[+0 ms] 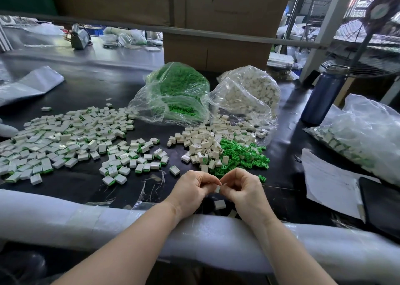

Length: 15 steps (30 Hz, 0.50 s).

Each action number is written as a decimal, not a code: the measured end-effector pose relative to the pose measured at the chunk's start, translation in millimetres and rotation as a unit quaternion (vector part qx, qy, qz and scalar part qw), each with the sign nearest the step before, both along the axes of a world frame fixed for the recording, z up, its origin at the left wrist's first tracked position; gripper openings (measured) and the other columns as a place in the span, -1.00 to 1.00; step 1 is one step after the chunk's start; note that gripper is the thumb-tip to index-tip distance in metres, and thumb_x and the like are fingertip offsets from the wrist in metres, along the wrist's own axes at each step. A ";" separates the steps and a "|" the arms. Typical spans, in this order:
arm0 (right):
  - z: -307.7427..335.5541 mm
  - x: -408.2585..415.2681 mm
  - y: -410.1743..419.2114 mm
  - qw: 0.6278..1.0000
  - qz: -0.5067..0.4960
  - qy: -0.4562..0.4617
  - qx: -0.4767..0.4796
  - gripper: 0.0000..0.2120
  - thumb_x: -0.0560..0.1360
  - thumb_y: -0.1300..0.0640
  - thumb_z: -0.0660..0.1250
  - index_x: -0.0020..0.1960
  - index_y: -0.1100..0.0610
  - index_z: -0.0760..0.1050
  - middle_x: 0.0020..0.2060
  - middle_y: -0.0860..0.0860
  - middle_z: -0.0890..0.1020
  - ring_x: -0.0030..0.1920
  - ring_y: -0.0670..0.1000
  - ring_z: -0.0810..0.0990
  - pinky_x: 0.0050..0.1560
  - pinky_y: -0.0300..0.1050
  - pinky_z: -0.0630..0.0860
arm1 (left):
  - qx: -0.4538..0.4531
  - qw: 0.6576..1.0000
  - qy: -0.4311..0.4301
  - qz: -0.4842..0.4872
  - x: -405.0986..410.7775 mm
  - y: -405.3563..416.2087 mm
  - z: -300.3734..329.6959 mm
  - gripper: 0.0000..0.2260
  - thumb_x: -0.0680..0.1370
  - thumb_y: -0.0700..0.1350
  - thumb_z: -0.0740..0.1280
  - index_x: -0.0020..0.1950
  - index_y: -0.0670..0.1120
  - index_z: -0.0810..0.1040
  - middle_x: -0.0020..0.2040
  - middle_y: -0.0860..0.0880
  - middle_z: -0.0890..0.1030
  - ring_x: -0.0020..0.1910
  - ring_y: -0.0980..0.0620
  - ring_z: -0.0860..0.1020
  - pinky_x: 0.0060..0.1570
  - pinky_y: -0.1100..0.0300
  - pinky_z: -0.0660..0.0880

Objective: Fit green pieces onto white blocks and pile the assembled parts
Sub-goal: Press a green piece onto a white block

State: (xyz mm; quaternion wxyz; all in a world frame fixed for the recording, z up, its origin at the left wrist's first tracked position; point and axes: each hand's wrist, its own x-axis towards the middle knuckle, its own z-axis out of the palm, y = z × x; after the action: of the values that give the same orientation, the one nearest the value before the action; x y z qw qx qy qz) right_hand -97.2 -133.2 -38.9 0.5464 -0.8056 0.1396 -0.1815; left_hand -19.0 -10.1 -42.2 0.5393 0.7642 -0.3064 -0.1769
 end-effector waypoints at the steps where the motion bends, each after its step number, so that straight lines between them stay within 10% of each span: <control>1: -0.1 -0.1 -0.2 1.000 0.001 0.000 0.000 -0.80 0.37 0.38 0.43 -0.25 0.11 0.51 -0.36 0.16 0.62 -0.34 0.02 0.53 -0.25 -0.02 0.52 | 0.003 1.000 -0.003 -0.002 0.0 0.1 -0.1 -0.86 0.51 -0.27 0.33 -0.10 -0.06 0.65 -0.24 0.03 0.62 -0.21 0.13 0.56 0.00 0.25 0.51; 15: -3.5 2.5 -4.2 0.996 -0.022 -0.015 0.086 -0.87 0.42 0.37 0.38 -0.24 0.19 0.55 -0.43 0.05 0.60 -0.45 -0.13 0.53 -0.42 -0.28 0.45 | 0.005 0.998 -0.065 -0.012 -1.9 1.4 -1.4 -0.77 0.49 -0.27 0.36 -0.06 0.07 0.47 -0.17 -0.06 0.58 -0.19 -0.02 0.55 -0.05 0.22 0.52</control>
State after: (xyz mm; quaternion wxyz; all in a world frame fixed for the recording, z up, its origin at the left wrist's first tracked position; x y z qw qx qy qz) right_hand -94.8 -137.4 -42.4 0.6118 -0.7492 0.1645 -0.1931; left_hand -20.8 -8.6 -43.6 0.5124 0.7730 -0.3492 -0.1343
